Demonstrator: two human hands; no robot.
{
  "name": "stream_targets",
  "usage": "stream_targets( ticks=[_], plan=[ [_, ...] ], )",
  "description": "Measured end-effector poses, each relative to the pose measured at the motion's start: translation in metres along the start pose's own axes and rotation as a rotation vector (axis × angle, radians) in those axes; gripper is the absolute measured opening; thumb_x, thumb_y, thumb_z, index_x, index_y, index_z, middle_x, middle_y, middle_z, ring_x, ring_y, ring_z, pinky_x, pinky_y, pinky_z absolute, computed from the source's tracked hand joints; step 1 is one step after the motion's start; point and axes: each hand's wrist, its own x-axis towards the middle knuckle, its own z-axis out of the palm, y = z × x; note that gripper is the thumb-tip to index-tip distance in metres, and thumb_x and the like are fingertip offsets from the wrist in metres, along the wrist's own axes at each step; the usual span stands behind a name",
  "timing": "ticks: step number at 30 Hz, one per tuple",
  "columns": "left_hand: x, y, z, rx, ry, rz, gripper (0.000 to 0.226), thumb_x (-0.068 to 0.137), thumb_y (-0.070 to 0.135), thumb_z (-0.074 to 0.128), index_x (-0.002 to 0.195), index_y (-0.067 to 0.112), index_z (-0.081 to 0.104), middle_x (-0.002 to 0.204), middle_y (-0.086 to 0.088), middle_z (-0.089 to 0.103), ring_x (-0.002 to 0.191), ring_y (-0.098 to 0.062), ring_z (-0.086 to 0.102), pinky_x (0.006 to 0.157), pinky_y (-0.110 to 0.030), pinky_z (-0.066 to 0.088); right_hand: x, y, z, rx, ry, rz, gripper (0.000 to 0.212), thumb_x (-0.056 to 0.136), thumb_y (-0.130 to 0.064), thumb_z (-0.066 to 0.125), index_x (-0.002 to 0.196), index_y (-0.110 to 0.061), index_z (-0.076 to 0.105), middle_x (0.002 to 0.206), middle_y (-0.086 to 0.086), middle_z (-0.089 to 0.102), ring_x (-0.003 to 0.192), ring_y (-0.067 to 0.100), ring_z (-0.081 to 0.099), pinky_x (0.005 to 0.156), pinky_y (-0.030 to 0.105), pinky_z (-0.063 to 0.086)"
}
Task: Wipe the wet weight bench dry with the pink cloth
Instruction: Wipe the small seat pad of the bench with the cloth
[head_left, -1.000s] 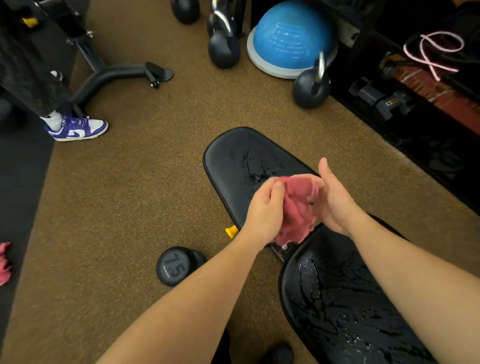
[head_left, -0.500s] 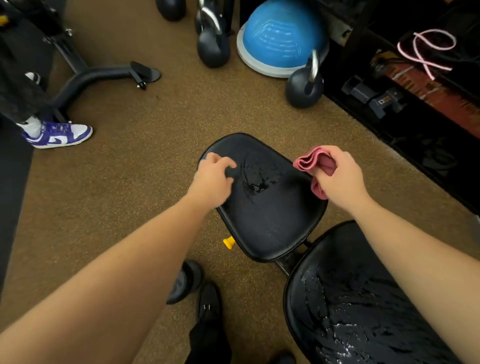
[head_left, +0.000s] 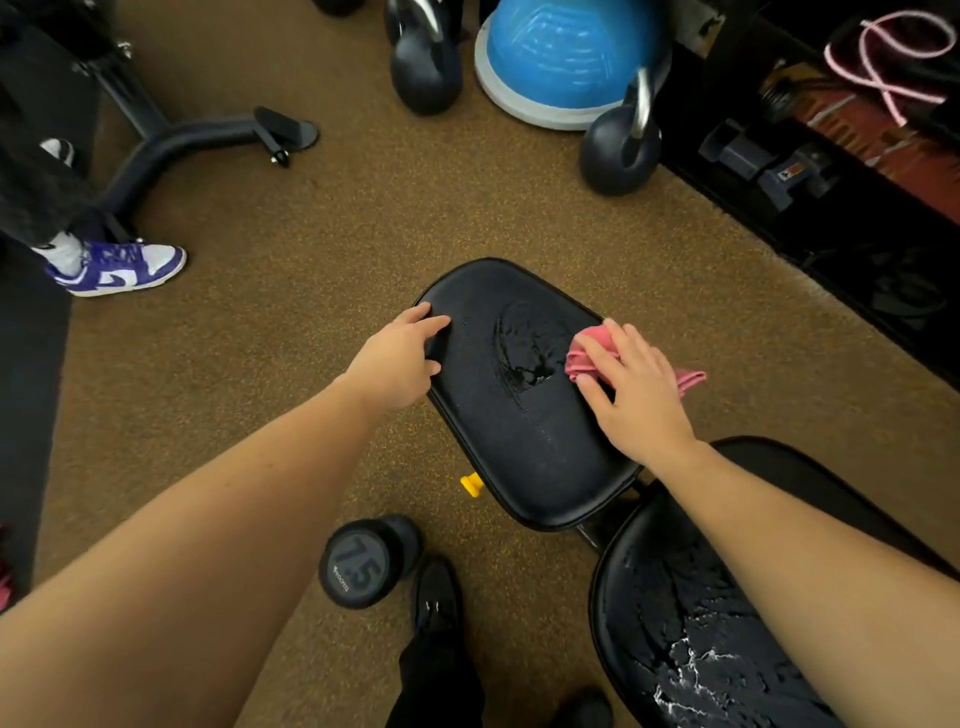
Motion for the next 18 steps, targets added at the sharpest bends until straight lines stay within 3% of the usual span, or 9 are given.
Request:
stream_targets(
  ticks=[7, 14, 18],
  plan=[
    [-0.004, -0.001, 0.002, -0.032, 0.008, 0.002, 0.069, 0.096, 0.000, 0.055, 0.155, 0.027, 0.033, 0.167, 0.004, 0.012, 0.147, -0.027, 0.033, 0.111, -0.039, 0.040, -0.013, -0.041, 0.023, 0.039, -0.020, -0.176, 0.050, 0.106, -0.046, 0.039, 0.155, -0.038, 0.034, 0.167, -0.002, 0.020, 0.155, 0.020, 0.011, 0.125, 0.045, 0.011],
    [-0.016, 0.003, 0.012, -0.069, 0.056, -0.003, 0.066, 0.097, 0.000, 0.054, 0.155, 0.022, 0.034, 0.167, -0.005, 0.012, 0.148, -0.028, 0.030, 0.111, -0.036, 0.036, -0.039, -0.075, 0.033, 0.090, -0.083, -0.313, 0.051, 0.103, -0.044, 0.049, 0.152, -0.046, 0.035, 0.165, -0.009, 0.025, 0.153, 0.018, 0.014, 0.121, 0.042, 0.010],
    [-0.020, 0.004, 0.016, -0.065, 0.054, -0.010, 0.066, 0.097, 0.002, 0.056, 0.156, 0.021, 0.033, 0.167, -0.006, 0.010, 0.148, -0.030, 0.031, 0.111, -0.038, 0.037, -0.062, -0.092, 0.046, 0.162, -0.107, -0.429, 0.046, 0.096, -0.032, 0.062, 0.139, -0.048, 0.054, 0.152, -0.015, 0.044, 0.138, 0.018, 0.032, 0.109, 0.042, 0.024]
  ],
)
